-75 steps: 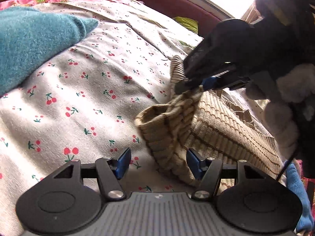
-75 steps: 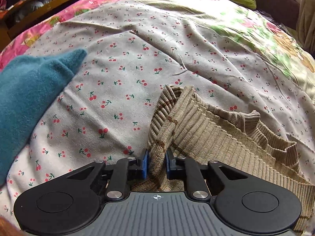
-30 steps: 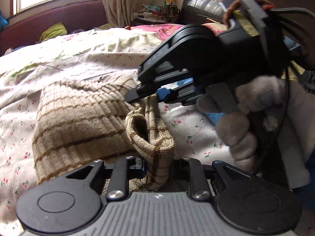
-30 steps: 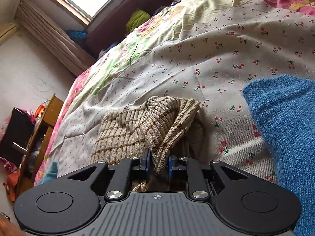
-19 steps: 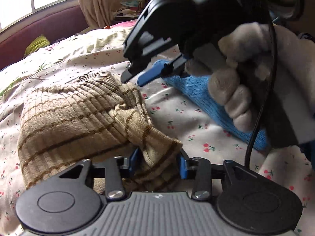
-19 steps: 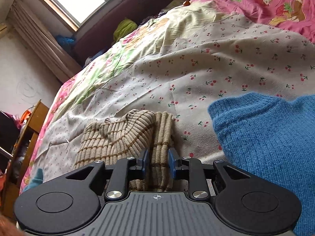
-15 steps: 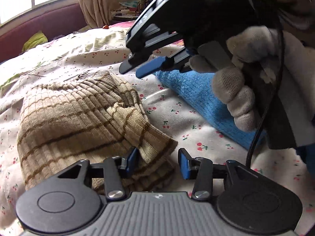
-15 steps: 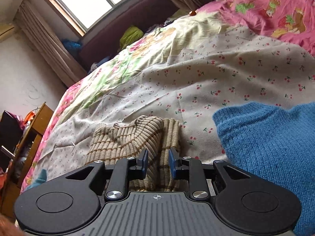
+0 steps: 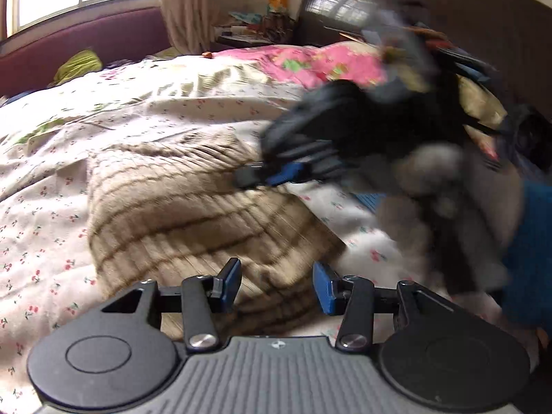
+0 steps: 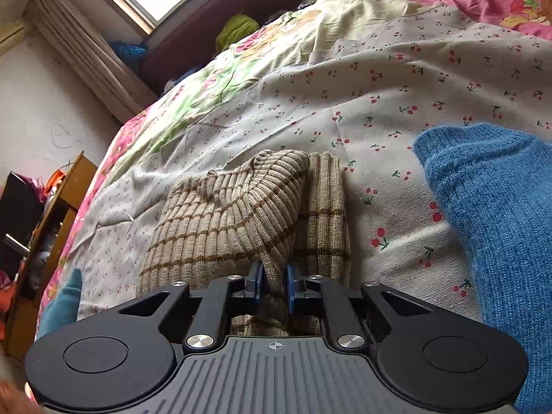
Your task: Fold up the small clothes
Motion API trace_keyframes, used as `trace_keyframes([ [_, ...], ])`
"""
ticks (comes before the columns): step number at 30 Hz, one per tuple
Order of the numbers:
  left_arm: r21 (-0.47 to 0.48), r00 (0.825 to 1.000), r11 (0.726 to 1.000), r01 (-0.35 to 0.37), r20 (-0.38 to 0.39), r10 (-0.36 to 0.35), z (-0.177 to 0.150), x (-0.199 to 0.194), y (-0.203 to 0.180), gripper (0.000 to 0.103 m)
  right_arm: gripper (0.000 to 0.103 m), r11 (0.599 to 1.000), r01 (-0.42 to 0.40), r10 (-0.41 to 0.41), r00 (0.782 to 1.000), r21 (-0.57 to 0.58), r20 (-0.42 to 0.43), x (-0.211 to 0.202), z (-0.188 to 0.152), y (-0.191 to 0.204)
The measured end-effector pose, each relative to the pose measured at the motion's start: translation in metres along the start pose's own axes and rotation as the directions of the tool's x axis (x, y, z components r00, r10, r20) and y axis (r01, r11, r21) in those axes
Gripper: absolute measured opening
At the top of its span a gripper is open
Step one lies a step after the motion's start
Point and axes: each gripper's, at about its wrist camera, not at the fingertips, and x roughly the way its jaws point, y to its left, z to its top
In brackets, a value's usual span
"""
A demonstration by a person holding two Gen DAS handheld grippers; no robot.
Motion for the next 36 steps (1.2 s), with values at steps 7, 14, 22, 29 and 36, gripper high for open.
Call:
trace_keyframes([
  [7,-0.104,0.996,0.993,-0.051,-0.077,0.043,-0.012,0.034,0.03,0.056,0.008,0.991,0.07,-0.068,0.997,0.114,-0.02,0.005,-0.022,-0.034],
  [14,-0.087,0.996,0.995,-0.048,-0.074,0.042,-0.012,0.029,0.028,0.056,0.019,0.998,0.044,-0.045,0.999,0.041,0.02,-0.01,-0.008,-0.018],
  [22,-0.078,0.996,0.996,-0.048,-0.079,0.042,-0.011,0.032,0.028,0.056,0.039,0.994,0.097,-0.099,0.994,0.051,0.046,0.021,0.027,-0.013],
  [29,-0.095,0.997,0.995,-0.034,-0.078,0.027,-0.011,0.033,0.033,0.057,0.04,0.996,0.036,-0.038,0.999,0.08,0.02,0.037,0.033,-0.013],
  [36,-0.1,0.998,0.995,-0.023,-0.066,0.016,-0.013,0.032,0.033,0.057,0.013,0.989,0.033,-0.051,0.991,0.145,0.12,0.011,0.03,-0.023],
])
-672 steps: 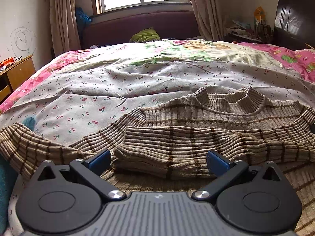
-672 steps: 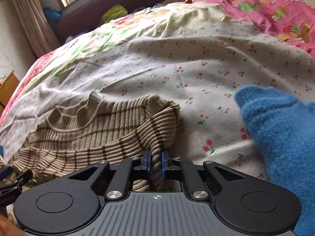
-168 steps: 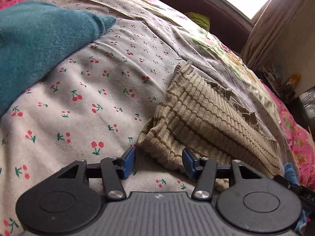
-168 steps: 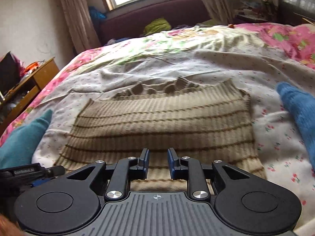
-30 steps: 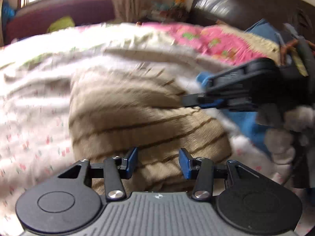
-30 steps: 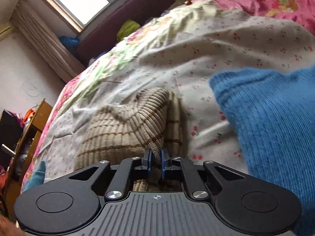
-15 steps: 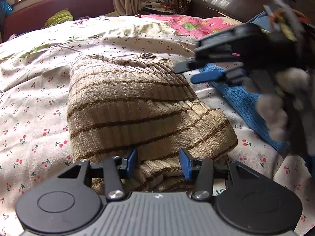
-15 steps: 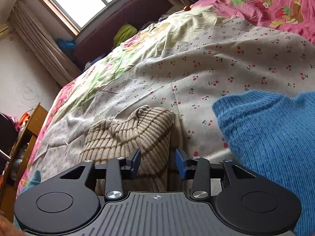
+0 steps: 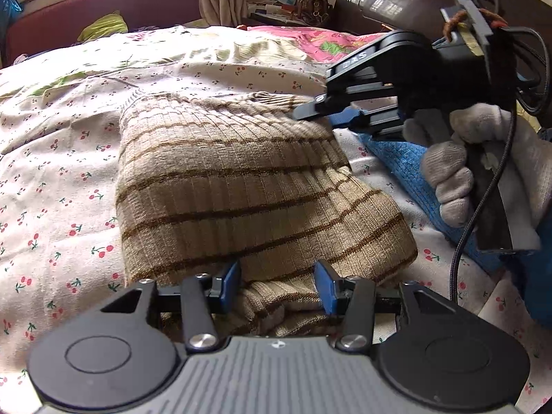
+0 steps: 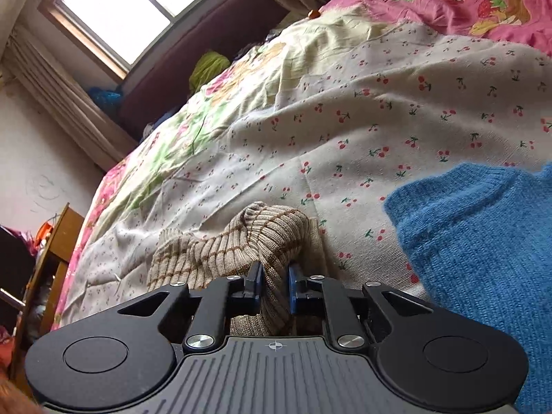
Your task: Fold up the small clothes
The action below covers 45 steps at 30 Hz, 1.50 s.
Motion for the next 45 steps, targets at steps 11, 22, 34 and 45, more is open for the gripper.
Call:
trace_keyframes([
  [11,0.002,1.0,1.0,0.02,-0.011,-0.02,-0.002,-0.01,0.004,0.059,0.02,0.991,0.115,-0.113,0.993,-0.071,0.026,-0.005,-0.011,0.002],
  [22,-0.085,0.993,0.995,-0.058,0.095,0.066,0.036,-0.023,0.042,0.059,0.02,0.975,-0.018,0.014,1.0,-0.222,-0.021,-0.044,-0.064,0.038],
  [34,-0.001,0.99,0.994,-0.11,0.092,0.109,0.035,-0.016,0.041,0.06,0.021,0.96,0.144,-0.14,0.99,-0.24,0.033,-0.045,-0.068,0.023],
  [45,0.025,0.974,0.974,-0.224,0.043,0.223,0.109,0.074,0.06,0.062,0.019,0.958,0.099,-0.105,0.994,-0.269,-0.006,-0.018,-0.096,0.028],
])
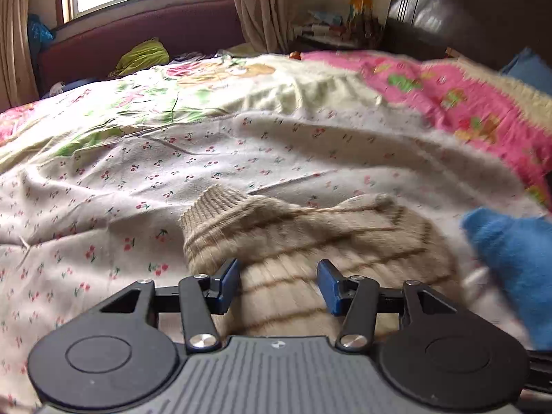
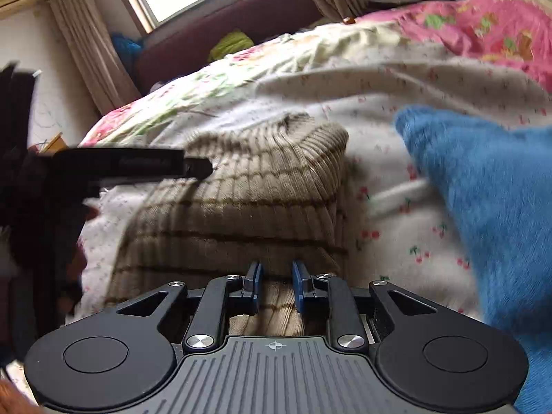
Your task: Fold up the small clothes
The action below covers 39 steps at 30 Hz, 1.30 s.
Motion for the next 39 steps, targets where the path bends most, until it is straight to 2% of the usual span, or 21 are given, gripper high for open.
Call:
trace_keyframes([
  [3,0.011,0.999,1.0,-0.024,-0.046,0.025,-0.001,0.022,0.0,0.063,0.018,1.0,-0.006,0.006,1.0,0.002,0.014,-0.01,0.01,0.001],
  [7,0.005,1.0,1.0,-0.017,-0.014,0.017,0.0,0.011,0.003,0.063,0.021,0.998,0.026,-0.02,0.995,-0.058,0.102,-0.017,0.033,0.008],
  [11,-0.064,1.0,0.998,-0.006,-0.013,0.005,-0.004,-0.007,0.012,0.063,0.02,0.996,0.063,-0.057,0.994,-0.066,0.094,0.01,0.053,0.009],
  [13,-0.1,1.0,0.995,0.001,-0.021,-0.003,-0.01,-0.015,0.015,0.064,0.019,0.991,0.112,-0.108,0.993,-0.074,0.045,0.026,0.054,0.009],
  [17,-0.115,1.0,0.993,-0.017,-0.012,0.016,-0.02,-0.03,0.014,0.065,0.021,0.987,0.13,-0.126,0.991,-0.096,0.045,0.018,0.052,0.018],
  [21,-0.153,1.0,0.988,0.018,0.009,-0.017,-0.025,-0.057,0.017,0.065,0.021,0.989,0.11,-0.101,0.991,-0.101,0.091,-0.015,0.038,0.031],
  [24,-0.147,0.999,0.989,0.027,0.022,-0.024,-0.038,-0.076,0.015,0.065,0.022,0.989,0.114,-0.109,0.992,-0.093,0.06,-0.022,0.019,0.035],
  [28,-0.135,0.999,0.991,0.021,-0.022,-0.024,-0.063,-0.084,0.011,0.065,0.021,0.986,0.146,-0.15,0.987,-0.076,-0.055,-0.01,-0.001,0.03],
  [31,-0.151,0.995,0.988,0.023,-0.093,-0.037,-0.078,-0.082,0.008,0.065,0.021,0.982,0.173,-0.177,0.983,-0.074,-0.048,-0.018,-0.001,0.034],
  [35,-0.178,0.995,0.983,0.041,-0.084,-0.057,-0.09,-0.096,0.007,0.065,0.022,0.98,0.18,-0.179,0.984,-0.084,0.021,-0.045,-0.003,0.045],
  [39,-0.17,0.995,0.984,0.047,-0.084,-0.062,-0.099,-0.104,0.001,0.065,0.022,0.973,0.206,-0.209,0.978,-0.102,-0.024,-0.044,-0.016,0.048],
])
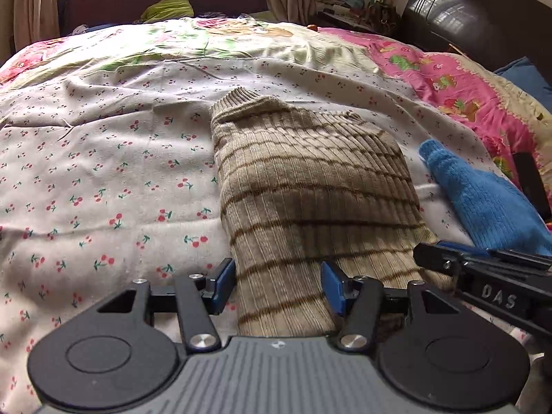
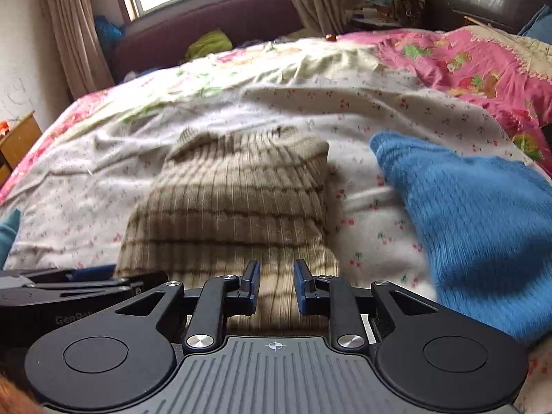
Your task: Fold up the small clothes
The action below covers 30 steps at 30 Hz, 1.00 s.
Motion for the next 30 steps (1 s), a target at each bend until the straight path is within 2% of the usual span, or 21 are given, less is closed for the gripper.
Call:
trace_keyframes([
  [3,0.0,1.0,1.0,0.002,-0.02,-0.002,-0.008,-0.002,-0.001,0.065,0.022,1.0,0.012,-0.012,1.0,-0.009,0.002,-0.005,-0.008,0.003],
  [11,-0.013,1.0,1.0,0.012,-0.014,-0.012,-0.024,-0.013,-0.001,0.065,0.023,1.0,0.008,-0.007,0.999,-0.007,0.035,-0.023,-0.014,0.009],
  [19,-0.028,0.998,0.999,0.027,-0.058,-0.028,-0.039,-0.008,0.002,0.068,0.023,1.0,0.008,-0.008,1.0,-0.014,0.008,-0.023,-0.029,0.014],
  [26,-0.027,0.998,0.999,0.033,-0.045,-0.034,-0.046,-0.012,0.002,0.069,0.023,0.999,0.0,0.0,1.0,0.041,0.009,-0.022,-0.041,0.005],
  [30,-0.03,0.998,0.999,0.038,-0.041,-0.039,-0.049,-0.013,0.002,0.07,0.023,0.999,0.004,-0.005,1.0,0.033,0.019,-0.021,-0.05,0.006],
])
